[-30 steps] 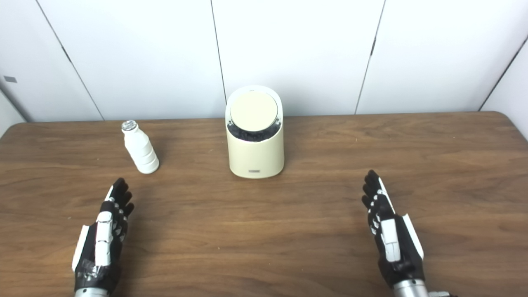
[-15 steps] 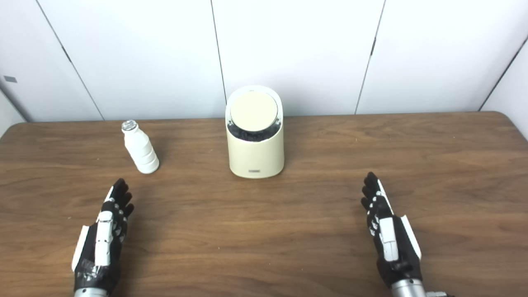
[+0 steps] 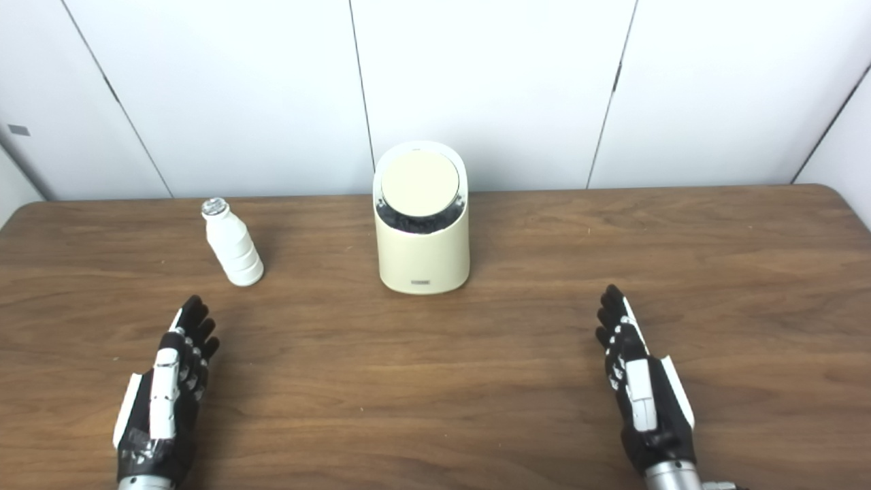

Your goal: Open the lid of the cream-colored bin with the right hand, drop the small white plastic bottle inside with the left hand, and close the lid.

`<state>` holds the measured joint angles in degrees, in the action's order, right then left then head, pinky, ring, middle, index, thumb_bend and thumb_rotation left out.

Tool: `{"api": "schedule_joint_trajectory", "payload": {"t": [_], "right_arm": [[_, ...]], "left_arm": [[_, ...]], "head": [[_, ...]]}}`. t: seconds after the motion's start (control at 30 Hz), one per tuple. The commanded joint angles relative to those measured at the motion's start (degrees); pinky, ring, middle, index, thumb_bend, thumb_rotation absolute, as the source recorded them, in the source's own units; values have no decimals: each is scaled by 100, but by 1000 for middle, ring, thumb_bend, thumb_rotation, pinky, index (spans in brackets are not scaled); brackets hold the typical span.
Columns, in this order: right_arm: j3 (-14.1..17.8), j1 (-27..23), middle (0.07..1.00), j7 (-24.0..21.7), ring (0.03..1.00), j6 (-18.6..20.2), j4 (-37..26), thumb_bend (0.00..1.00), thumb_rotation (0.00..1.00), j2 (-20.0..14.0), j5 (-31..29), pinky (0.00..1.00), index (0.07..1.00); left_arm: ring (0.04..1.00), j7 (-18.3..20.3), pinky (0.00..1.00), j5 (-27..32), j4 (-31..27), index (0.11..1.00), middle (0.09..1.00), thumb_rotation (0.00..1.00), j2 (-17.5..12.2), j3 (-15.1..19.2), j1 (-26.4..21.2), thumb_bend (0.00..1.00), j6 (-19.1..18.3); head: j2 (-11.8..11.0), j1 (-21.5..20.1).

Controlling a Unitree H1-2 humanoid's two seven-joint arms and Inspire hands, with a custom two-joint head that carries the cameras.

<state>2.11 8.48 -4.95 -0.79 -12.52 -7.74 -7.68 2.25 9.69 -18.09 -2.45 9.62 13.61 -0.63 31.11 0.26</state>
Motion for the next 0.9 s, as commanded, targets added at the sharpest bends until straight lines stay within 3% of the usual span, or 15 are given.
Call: {"api": "schedule_joint_trajectory", "payload": {"t": [0.0,0.2,0.87], "right_arm": [[48,-115,1000,-25,1000,-312,-28,746,1000,52,-69,1000,1000],[100,-108,1000,-62,1000,-363,8,753,1000,13,-97,1000,1000],[155,-41,1000,-132,1000,-312,-98,749,1000,7,-158,1000,1000]], "left_arm": [[1000,18,1000,150,46,1000,1000,1000,-246,177,-34,386,185],[1000,23,1000,412,324,1000,1000,1000,-254,452,-257,410,146],[1000,267,1000,106,438,1000,1000,1000,-391,229,-93,411,560]], "head": [[5,6],[61,49],[178,-44]]}}
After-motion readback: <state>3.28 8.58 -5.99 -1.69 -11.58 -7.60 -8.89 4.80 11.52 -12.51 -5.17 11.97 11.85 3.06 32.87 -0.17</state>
